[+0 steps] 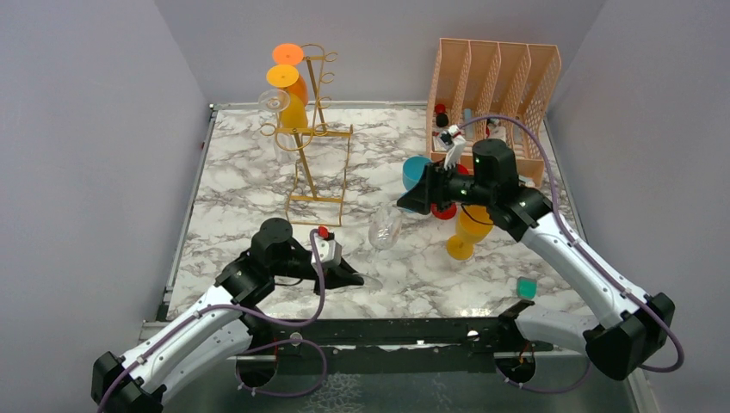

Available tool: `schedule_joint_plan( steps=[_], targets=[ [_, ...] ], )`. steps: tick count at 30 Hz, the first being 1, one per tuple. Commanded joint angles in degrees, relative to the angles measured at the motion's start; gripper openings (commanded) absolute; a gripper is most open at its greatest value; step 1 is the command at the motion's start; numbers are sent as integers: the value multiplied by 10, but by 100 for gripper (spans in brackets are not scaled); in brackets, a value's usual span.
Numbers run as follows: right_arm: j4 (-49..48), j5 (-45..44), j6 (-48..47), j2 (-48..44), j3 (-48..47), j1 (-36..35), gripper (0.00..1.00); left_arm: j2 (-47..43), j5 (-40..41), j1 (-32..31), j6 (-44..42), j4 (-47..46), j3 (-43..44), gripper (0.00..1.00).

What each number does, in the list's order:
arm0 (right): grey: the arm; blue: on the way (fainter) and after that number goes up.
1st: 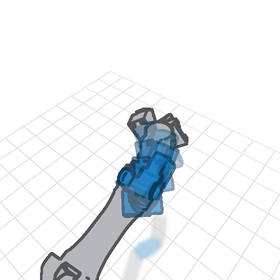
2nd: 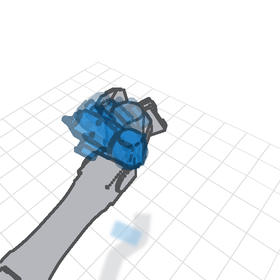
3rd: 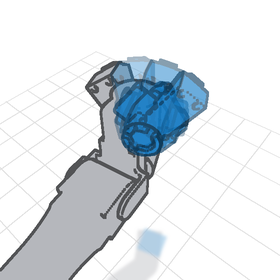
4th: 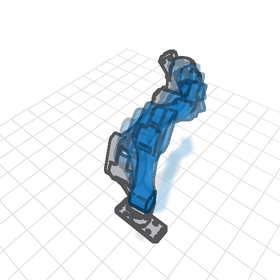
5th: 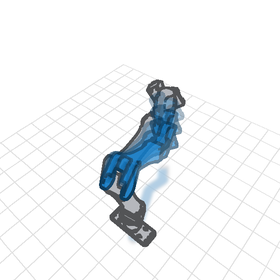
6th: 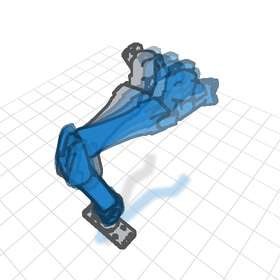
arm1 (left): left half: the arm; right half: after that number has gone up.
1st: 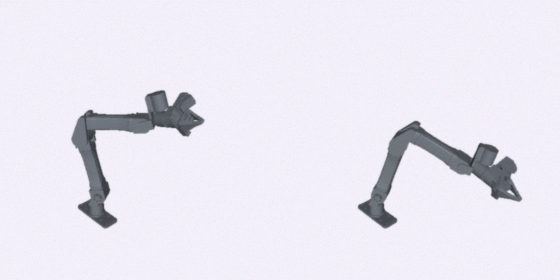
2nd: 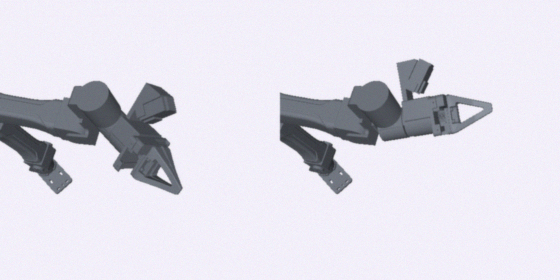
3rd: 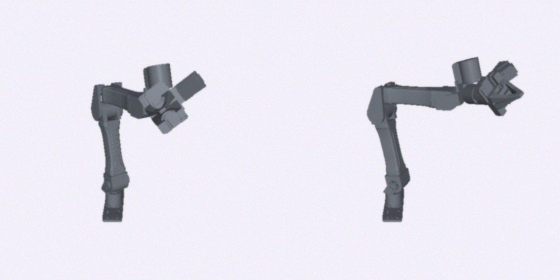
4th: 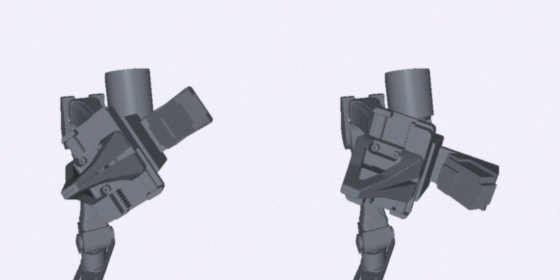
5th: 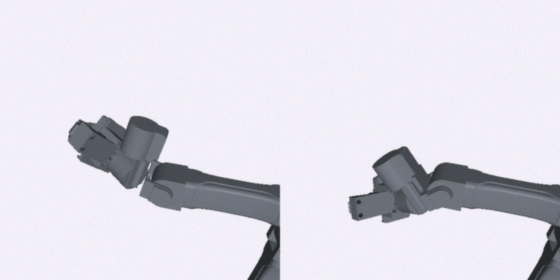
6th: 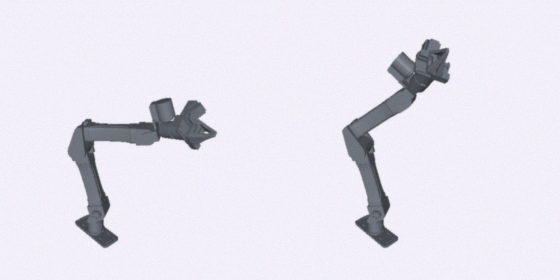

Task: Take the wine glass off the wine glass rack
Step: Place the wine glass at the center of the board.

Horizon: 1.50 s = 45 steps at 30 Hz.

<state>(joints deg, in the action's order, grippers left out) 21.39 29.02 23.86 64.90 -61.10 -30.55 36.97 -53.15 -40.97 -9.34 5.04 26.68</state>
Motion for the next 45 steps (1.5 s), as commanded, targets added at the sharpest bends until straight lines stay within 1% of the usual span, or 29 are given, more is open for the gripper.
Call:
schedule_joint_plan(
  steps=[1, 3, 6, 10, 15, 18, 21, 27, 29, 36, 39, 43, 45],
  targets=[
    [42, 112, -21, 36, -33, 13, 62, -21, -45, -1, -59, -37, -3, 0],
    [45, 116, -25, 46, -37, 14, 63, -32, -47, -1, -60, -35, -4, 0],
    [82, 119, -46, 70, -64, 14, 63, -46, -50, -1, -60, -35, -5, 0],
    [82, 131, -57, 80, -68, 15, 63, -57, -54, -1, -57, -35, 1, 0],
    [80, 221, -66, 107, -81, 15, 63, -57, -62, -1, -58, -35, 7, 0],
    [67, 317, -62, 124, -77, 15, 63, -56, -68, -1, -61, -35, 10, 0],
    [77, 391, -65, 142, -77, 15, 59, -60, -60, -2, -64, -34, 12, 0],
    [82, 453, -65, 143, -66, 15, 44, -46, -51, -1, -74, -30, 14, 0],
    [80, 479, -65, 143, -61, 15, 43, -40, -47, -1, -81, -26, 15, 0],
    [97, 526, -77, 148, -53, 15, 42, -30, -16, -1, -103, -11, 20, 0],
    [123, 534, -102, 149, -56, 15, 37, -25, 1, -1, -110, -2, 22, 0],
    [112, 550, -92, 144, -48, 15, 29, -22, 34, -1, -119, 3, 19, 0],
    [109, 552, -90, 139, -45, 15, 29, -21, 46, -2, -124, 6, 18, 0]
  ],
)
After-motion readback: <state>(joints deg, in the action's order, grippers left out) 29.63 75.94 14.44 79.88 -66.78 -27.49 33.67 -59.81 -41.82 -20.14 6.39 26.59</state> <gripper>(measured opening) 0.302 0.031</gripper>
